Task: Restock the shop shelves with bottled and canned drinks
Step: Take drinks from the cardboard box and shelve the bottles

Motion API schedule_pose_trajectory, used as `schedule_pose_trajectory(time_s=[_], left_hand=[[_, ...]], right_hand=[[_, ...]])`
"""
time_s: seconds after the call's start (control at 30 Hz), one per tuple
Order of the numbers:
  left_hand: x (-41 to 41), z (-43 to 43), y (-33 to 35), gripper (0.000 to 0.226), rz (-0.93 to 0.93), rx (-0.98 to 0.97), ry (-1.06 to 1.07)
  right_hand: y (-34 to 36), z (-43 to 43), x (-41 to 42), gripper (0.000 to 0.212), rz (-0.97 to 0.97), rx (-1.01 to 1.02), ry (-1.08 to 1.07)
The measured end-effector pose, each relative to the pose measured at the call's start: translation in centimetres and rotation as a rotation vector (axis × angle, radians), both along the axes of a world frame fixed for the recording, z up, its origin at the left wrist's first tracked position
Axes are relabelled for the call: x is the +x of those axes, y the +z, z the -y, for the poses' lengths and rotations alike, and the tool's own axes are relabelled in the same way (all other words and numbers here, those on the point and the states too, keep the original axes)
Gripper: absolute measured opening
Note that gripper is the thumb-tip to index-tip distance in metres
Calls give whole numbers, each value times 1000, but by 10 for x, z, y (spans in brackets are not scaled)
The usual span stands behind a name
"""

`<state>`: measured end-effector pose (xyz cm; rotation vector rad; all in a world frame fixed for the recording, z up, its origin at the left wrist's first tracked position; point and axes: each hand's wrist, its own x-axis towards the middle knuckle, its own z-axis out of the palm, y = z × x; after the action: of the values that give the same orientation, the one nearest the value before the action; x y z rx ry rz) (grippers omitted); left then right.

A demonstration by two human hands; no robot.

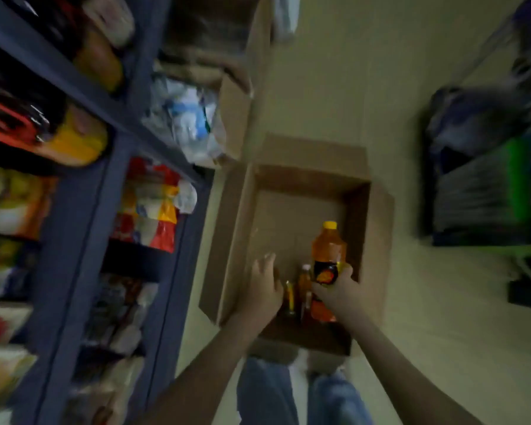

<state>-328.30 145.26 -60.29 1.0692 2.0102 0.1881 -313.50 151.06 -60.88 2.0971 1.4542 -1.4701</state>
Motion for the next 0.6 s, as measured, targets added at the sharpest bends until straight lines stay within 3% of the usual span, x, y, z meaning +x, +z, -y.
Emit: schedule_pose_trajectory(time_s=[0.13, 0.27, 0.43, 0.6], left_hand=[[-14, 40, -128, 58, -29, -175, -72], [-21, 52, -208, 60, -113, -301, -177], [-13, 52, -240, 61, -21, -364, -127], [-16, 44, -173, 56, 15, -158, -7]], right_hand=[[-149, 46, 2, 74, 73, -178, 41], [-233, 67, -13, 79, 149, -167, 28], [-247, 87, -40, 99, 181, -111, 99], [-189, 73, -51, 94, 169, -131, 192]])
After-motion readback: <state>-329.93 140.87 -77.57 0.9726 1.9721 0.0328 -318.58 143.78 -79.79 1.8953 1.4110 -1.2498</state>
